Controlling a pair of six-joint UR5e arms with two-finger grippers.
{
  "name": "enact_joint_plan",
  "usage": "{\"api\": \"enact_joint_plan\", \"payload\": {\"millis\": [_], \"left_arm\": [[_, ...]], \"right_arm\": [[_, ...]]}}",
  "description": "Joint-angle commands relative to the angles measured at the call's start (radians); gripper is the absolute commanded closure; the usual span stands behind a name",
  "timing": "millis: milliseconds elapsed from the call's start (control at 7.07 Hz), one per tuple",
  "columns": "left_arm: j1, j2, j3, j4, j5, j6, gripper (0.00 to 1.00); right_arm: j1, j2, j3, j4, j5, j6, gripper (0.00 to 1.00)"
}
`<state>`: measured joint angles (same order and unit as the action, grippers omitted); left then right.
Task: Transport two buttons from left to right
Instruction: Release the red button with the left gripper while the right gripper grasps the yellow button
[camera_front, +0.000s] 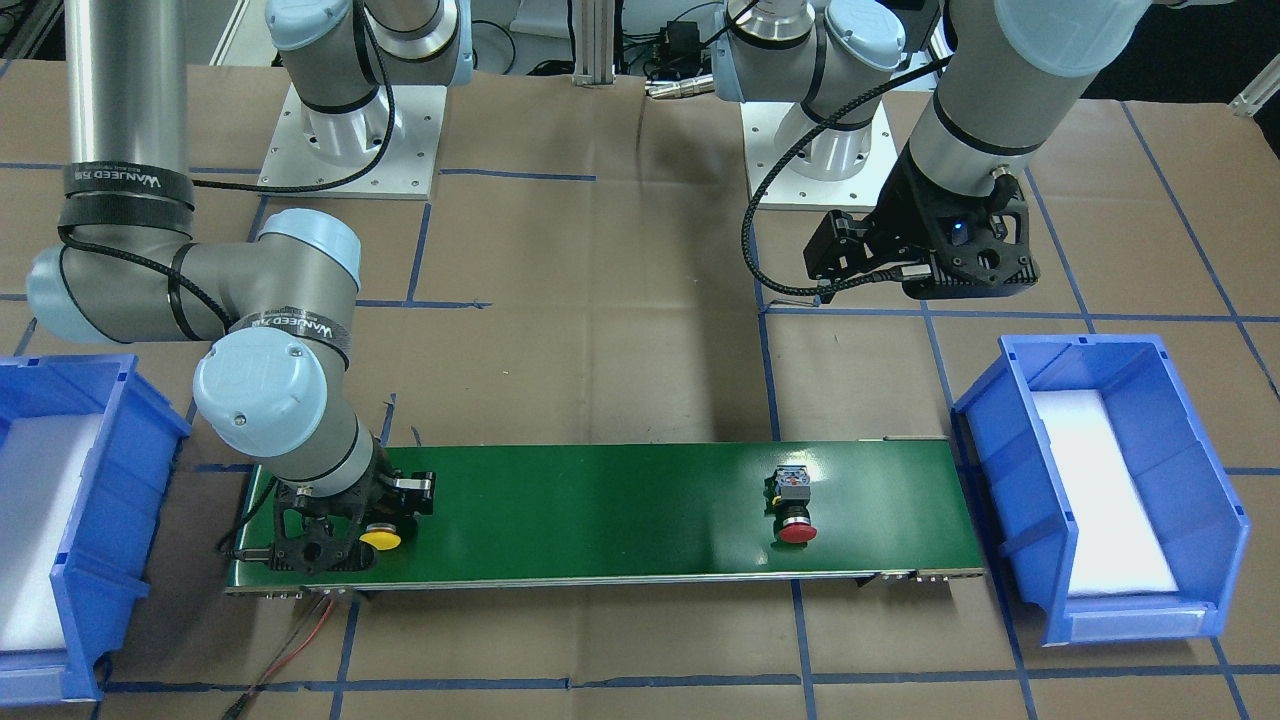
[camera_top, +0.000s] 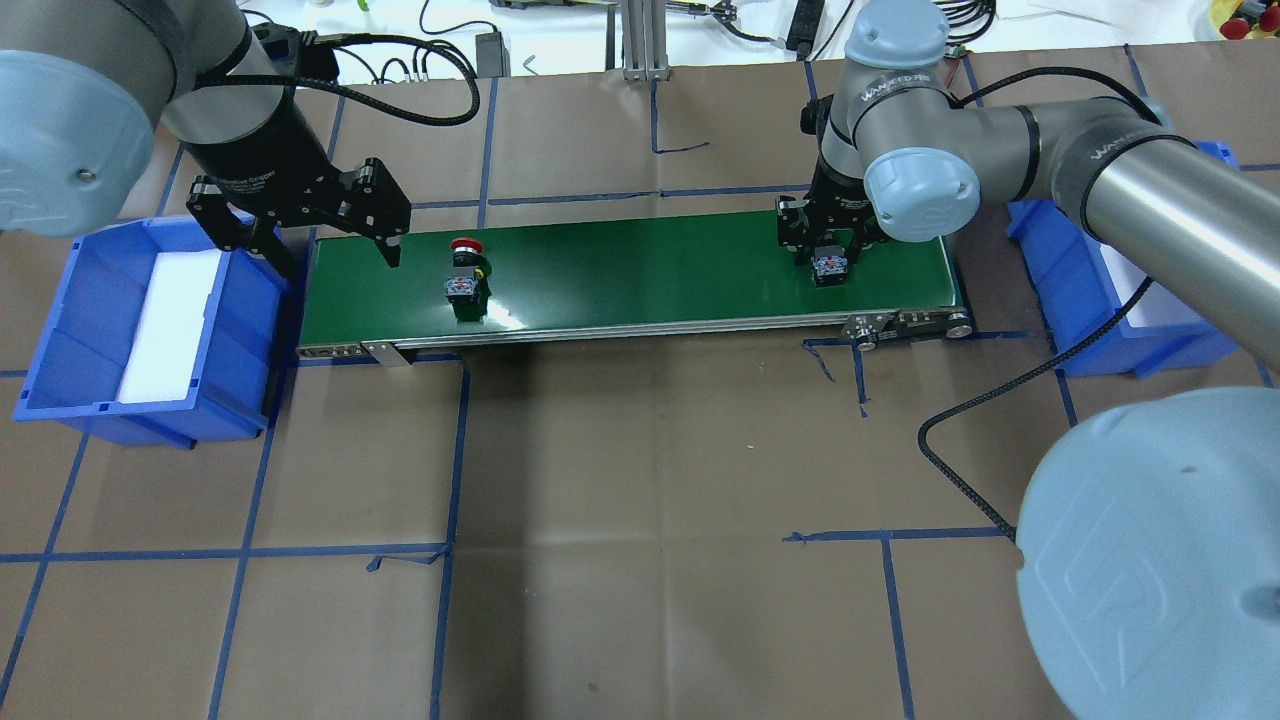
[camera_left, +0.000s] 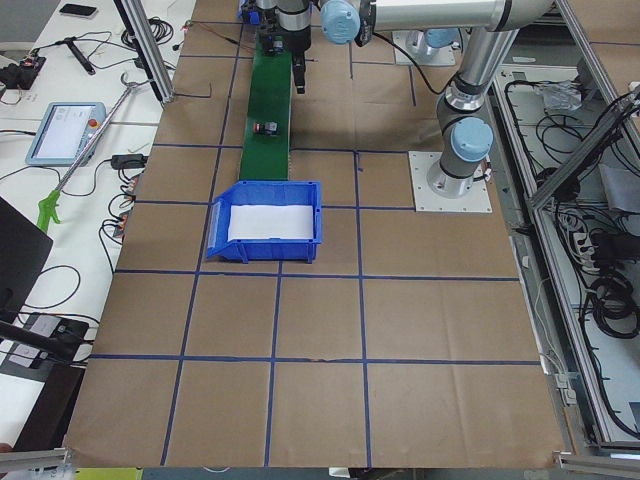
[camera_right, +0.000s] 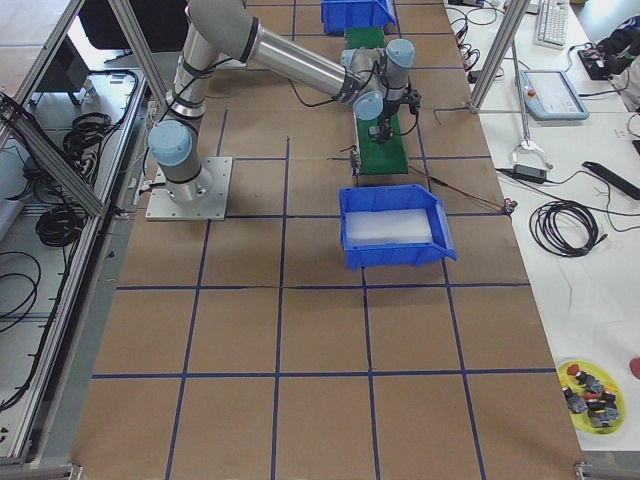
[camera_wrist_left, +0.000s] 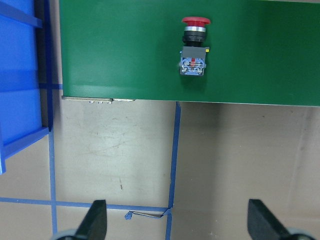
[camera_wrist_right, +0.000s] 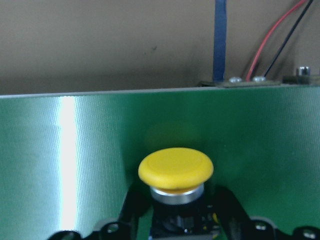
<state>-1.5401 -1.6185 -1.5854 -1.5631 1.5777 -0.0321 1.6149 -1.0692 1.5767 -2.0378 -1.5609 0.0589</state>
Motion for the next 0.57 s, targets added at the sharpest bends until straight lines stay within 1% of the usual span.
{"api": "enact_joint_plan", "payload": {"millis": [0, 141, 283, 424], "left_arm": [[0.0, 0.006, -0.001, 0.001, 0.002, 0.0, 0.0], [0.0, 0.009, -0.004, 0.003, 0.005, 0.003, 0.0], [0.0, 0.006, -0.01, 0.006, 0.01, 0.005, 0.0], [0.0, 0.011, -0.011, 0.009, 0.005, 0.005, 0.0]], "right_arm": [[-0.004, -0.024, -0.009, 0.059, -0.007, -0.011, 0.97], [-0.013, -0.052, -0.009, 0.082, -0.025, -0.031, 0.97], [-0.05, -0.108, -0.027, 0.12, -0.065, -0.062, 0.97], [-0.111, -0.161, -0.074, 0.208, -0.07, -0.153, 0.96]]}}
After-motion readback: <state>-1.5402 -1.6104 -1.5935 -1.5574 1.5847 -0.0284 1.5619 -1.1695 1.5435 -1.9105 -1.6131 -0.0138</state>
